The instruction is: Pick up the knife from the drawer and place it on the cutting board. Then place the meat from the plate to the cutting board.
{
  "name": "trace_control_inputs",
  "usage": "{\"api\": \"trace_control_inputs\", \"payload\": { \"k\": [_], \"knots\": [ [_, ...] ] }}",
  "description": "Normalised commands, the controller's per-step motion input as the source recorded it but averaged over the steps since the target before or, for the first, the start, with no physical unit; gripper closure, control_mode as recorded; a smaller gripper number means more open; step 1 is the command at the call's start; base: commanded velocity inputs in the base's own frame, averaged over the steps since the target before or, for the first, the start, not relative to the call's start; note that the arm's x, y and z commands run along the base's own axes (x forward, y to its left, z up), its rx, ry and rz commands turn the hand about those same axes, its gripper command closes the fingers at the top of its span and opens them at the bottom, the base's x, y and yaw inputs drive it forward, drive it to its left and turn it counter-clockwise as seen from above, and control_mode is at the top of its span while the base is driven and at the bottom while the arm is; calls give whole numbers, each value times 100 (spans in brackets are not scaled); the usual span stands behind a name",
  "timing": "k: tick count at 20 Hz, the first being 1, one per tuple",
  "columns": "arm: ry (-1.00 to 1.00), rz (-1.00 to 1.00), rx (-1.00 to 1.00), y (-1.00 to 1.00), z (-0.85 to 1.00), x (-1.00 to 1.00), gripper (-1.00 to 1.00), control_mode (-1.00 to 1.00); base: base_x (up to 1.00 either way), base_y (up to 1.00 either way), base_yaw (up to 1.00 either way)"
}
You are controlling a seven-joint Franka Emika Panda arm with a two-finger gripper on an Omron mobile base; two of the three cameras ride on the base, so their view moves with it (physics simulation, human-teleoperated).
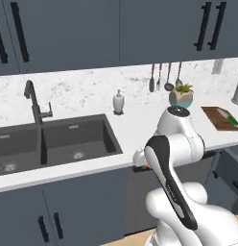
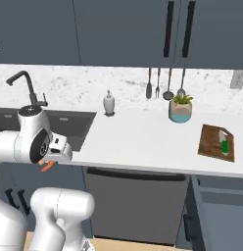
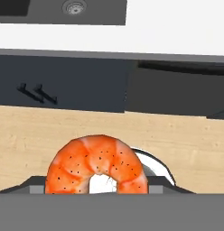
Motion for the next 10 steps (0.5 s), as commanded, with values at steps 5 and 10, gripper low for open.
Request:
{"api": "trace_control_inputs", "payload": {
  "k": [5, 10],
  "knots": [
    [0, 0, 0, 0, 0, 0, 100, 100, 8, -79, -1],
    [0, 0, 0, 0, 0, 0, 100, 100, 48, -45, -3]
  ]
}}
